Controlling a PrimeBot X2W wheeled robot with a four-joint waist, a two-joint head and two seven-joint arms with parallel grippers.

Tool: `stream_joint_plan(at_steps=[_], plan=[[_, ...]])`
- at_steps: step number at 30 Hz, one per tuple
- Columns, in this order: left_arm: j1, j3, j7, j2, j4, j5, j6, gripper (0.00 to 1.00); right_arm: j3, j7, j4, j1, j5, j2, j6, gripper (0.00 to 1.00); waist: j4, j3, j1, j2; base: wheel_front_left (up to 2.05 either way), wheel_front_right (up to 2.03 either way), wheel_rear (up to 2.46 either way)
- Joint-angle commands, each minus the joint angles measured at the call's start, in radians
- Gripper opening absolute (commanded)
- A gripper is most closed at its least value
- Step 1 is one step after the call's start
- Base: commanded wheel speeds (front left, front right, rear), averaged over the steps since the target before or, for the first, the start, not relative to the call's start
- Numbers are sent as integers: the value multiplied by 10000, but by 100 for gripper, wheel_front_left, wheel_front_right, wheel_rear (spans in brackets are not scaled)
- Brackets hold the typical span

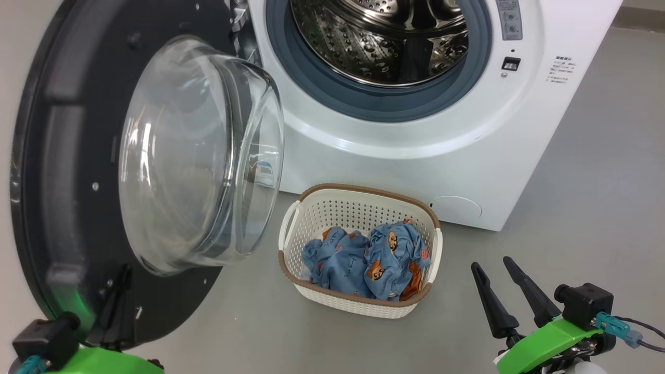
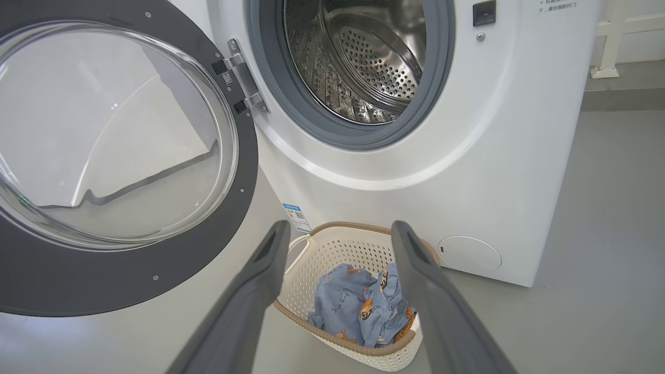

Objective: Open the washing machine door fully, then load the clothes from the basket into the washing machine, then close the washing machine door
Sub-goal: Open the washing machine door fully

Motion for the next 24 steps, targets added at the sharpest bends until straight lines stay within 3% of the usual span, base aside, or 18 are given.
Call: stream_joint_plan(at_steps=[1,24], plan=[[-536,545,1,407,-78,-94,130,0,142,-120,-229,-281,-72,22,63,100,73,81,0,0,0,0,0],[-1849,586,297,866,1351,-394,-137,0,-11,-120,-243,-453,-124,165,63,100,904,493,0,0,0,0,0]])
